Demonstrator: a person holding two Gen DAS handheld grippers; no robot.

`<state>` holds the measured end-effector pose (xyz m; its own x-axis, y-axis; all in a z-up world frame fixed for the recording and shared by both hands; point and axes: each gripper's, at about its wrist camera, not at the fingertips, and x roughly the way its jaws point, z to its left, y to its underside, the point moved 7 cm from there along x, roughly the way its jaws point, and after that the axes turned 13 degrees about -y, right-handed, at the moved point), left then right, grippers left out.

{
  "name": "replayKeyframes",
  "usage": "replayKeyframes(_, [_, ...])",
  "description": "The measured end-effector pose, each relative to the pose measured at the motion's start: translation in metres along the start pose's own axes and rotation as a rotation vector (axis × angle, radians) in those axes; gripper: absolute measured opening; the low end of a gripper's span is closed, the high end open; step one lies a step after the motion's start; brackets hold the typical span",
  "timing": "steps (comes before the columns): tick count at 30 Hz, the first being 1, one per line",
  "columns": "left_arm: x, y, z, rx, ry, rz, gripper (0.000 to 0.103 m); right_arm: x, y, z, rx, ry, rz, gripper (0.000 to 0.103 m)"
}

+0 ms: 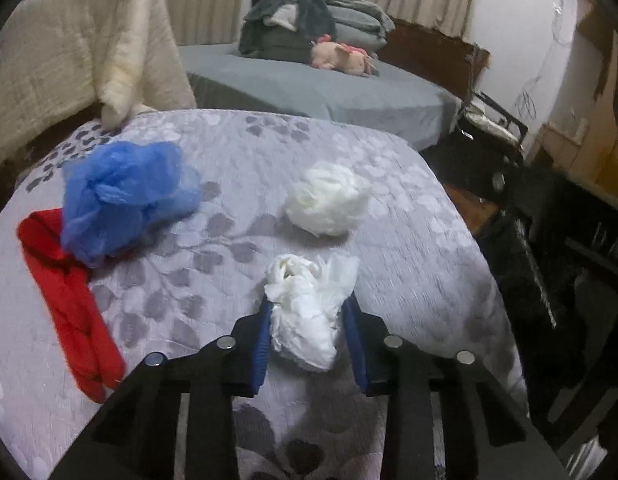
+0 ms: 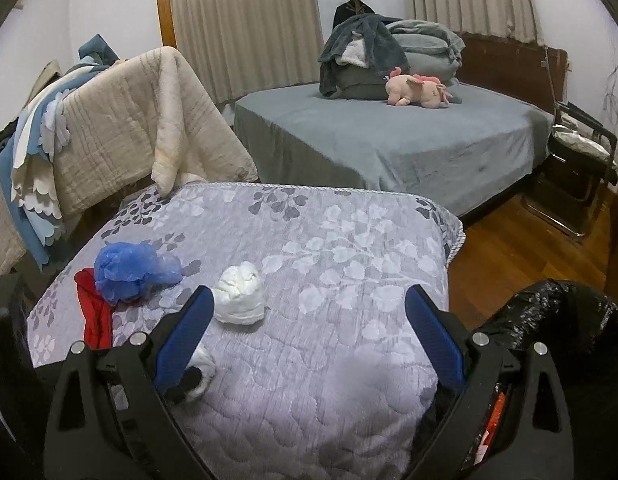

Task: Collect trash
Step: 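Grasp a white tissue with the left tool while the right tool grasps another tissue, then carry both white tissues over the trash bin and open both tools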

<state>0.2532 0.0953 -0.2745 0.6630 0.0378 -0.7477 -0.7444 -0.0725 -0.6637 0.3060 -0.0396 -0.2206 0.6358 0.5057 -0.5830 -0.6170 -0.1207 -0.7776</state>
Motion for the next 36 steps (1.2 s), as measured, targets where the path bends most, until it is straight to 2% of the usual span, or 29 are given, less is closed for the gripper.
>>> replayKeyframes(7, [-0.016, -0.03, 0.025, -0.035, -0.045, -0.085, 0.032, 0.02, -0.005, 0.01, -0.016, -0.019, 0.013, 0.094])
replayKeyframes(15, [-0.01, -0.044, 0.042, -0.047, -0.077, -0.097, 0.032, 0.044, -0.006, 0.016, -0.023, -0.028, 0.031, 0.094])
replayKeyframes(22, [-0.01, -0.051, 0.063, -0.07, -0.111, -0.106, 0.032, 0.073, -0.003, 0.023, -0.034, -0.037, 0.084, 0.093])
replayKeyframes(28, [-0.013, -0.056, 0.073, -0.081, -0.121, -0.116, 0.032, 0.094, 0.006, 0.029, -0.032, -0.081, 0.162, 0.058])
replayKeyframes(30, [-0.014, -0.057, 0.075, -0.08, -0.123, -0.118, 0.032, 0.096, 0.009, 0.032, -0.037, -0.105, 0.178, 0.037])
replayKeyframes(33, [-0.016, -0.057, 0.076, -0.084, -0.124, -0.12, 0.032, 0.093, 0.008, 0.038, -0.059, -0.114, 0.178, 0.029])
replayKeyframes(36, [-0.019, -0.055, 0.075, -0.084, -0.123, -0.123, 0.032, 0.084, 0.007, 0.04, -0.06, -0.122, 0.166, 0.028])
